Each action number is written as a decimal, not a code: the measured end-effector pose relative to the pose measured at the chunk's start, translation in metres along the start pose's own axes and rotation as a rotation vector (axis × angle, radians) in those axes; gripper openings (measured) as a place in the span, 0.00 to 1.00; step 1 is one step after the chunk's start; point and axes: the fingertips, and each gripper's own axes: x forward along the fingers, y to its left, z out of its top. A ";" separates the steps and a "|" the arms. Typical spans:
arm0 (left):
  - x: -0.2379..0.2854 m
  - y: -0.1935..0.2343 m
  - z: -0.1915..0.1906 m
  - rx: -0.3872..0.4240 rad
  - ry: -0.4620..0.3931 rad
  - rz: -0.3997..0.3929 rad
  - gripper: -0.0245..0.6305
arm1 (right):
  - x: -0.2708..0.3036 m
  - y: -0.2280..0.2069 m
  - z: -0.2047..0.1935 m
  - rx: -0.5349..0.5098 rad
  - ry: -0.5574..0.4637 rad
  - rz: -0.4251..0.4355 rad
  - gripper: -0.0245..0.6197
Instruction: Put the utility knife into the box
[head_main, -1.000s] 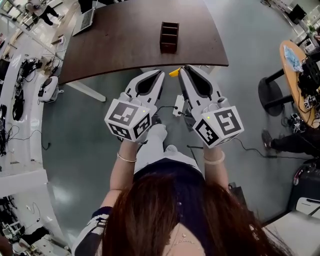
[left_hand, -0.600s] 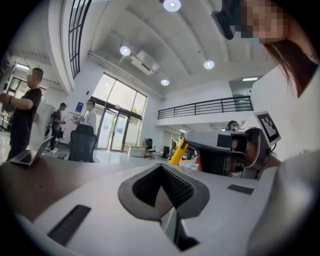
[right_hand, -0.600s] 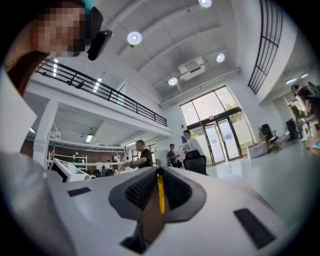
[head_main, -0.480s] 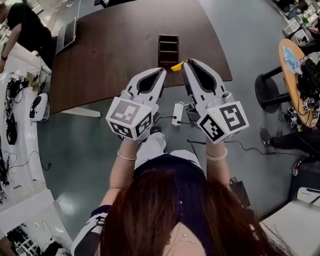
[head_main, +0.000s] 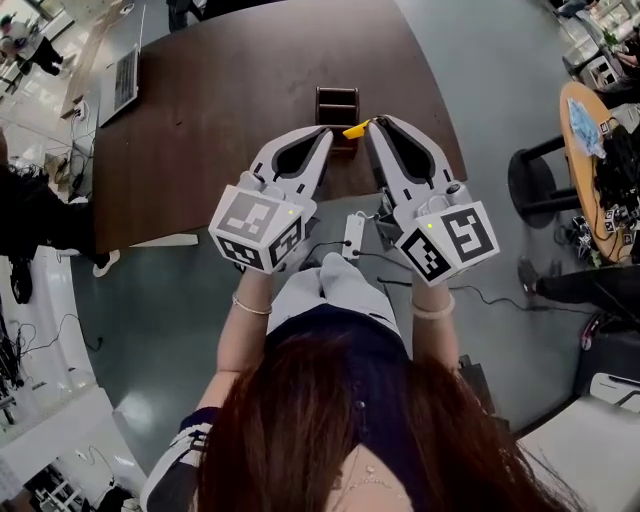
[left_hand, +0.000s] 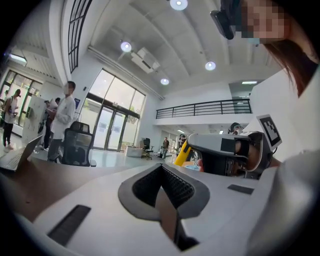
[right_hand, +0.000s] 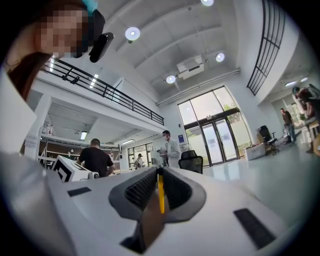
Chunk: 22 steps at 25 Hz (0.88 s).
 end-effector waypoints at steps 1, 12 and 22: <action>0.004 0.002 0.001 -0.003 -0.003 0.000 0.03 | 0.004 -0.003 0.000 -0.002 0.003 0.002 0.11; 0.048 0.033 -0.036 -0.029 0.046 0.023 0.03 | 0.038 -0.058 -0.055 0.040 0.088 -0.037 0.11; 0.074 0.062 -0.118 -0.087 0.117 0.050 0.03 | 0.061 -0.102 -0.162 0.150 0.197 -0.104 0.11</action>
